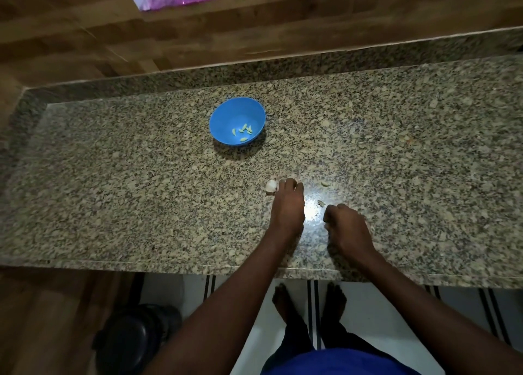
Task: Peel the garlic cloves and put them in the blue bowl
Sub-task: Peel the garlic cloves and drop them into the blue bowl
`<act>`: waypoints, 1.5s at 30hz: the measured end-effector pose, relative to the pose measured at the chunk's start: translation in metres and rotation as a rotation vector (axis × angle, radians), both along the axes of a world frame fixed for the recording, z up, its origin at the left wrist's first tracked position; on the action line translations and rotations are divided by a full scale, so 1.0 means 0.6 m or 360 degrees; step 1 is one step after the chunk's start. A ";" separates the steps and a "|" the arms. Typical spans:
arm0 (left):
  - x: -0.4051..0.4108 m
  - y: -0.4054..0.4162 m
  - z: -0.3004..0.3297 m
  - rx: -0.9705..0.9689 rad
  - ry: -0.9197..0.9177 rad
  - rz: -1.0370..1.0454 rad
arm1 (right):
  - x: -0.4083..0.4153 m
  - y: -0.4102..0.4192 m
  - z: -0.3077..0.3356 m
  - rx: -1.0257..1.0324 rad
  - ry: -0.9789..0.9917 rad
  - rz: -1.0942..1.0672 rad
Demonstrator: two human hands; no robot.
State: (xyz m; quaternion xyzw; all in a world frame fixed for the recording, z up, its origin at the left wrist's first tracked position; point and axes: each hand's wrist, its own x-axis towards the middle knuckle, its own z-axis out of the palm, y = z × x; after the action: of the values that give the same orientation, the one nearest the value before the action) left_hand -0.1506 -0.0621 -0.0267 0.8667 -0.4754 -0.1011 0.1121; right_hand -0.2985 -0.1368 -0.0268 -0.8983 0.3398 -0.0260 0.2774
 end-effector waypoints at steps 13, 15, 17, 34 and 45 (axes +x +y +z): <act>-0.039 -0.005 -0.015 -0.0352 0.0532 -0.0089 | -0.023 0.014 -0.016 0.0088 -0.0073 -0.0232; -0.041 -0.002 -0.017 -0.0343 0.0462 -0.0092 | -0.020 0.005 -0.016 0.0053 -0.0117 -0.0329; -0.039 0.008 -0.023 -0.0328 0.0273 -0.0094 | -0.019 -0.006 -0.016 0.0061 -0.0102 -0.0361; -0.038 0.097 -0.019 -0.0617 0.0556 0.0640 | 0.016 0.026 -0.015 0.0099 -0.0163 0.0040; -0.081 0.050 0.007 -0.0685 0.1264 0.0966 | -0.043 -0.040 0.027 0.0744 -0.0402 -0.0806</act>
State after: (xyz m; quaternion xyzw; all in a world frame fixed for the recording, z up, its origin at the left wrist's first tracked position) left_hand -0.1994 -0.0320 -0.0223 0.8176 -0.1348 -0.2844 0.4821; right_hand -0.3242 -0.1608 -0.0107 -0.6878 0.5111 -0.1262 0.4997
